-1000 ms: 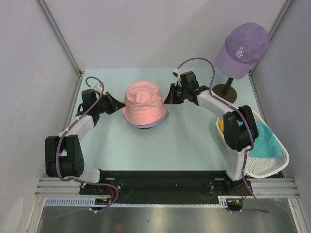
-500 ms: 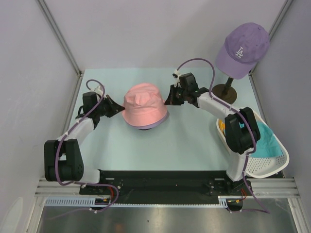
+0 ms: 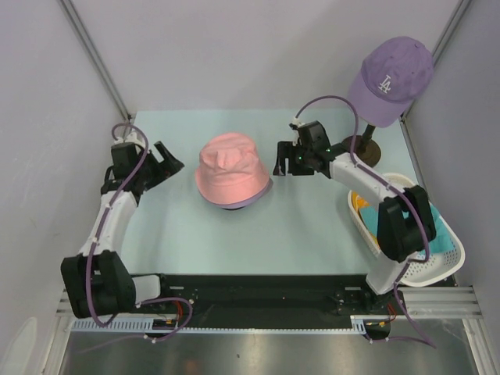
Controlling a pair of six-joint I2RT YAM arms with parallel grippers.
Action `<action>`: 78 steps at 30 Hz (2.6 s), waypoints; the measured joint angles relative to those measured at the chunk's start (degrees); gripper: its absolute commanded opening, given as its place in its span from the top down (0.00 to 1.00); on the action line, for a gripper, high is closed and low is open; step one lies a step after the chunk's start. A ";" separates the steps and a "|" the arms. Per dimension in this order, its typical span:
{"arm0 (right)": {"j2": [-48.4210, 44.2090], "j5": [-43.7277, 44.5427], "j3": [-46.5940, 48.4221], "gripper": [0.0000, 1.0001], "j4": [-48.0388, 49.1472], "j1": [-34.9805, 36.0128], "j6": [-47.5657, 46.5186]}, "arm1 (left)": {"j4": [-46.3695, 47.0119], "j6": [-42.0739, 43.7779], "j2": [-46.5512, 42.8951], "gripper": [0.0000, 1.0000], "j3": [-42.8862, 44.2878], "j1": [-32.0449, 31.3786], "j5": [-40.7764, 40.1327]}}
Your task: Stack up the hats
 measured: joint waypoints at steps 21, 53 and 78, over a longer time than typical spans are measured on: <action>-45.09 24.22 -23.69 0.28 -18.49 -14.47 6.40 | -7.67 3.74 -16.09 0.02 0.68 -16.28 -16.52; -31.50 9.16 -29.24 0.42 -10.10 -29.27 0.42 | -11.65 1.38 -19.74 0.02 -1.27 -23.02 -21.35; -28.94 14.12 -29.44 0.57 -10.14 -29.86 0.74 | -11.65 1.46 -17.79 0.02 -1.25 -23.02 -21.31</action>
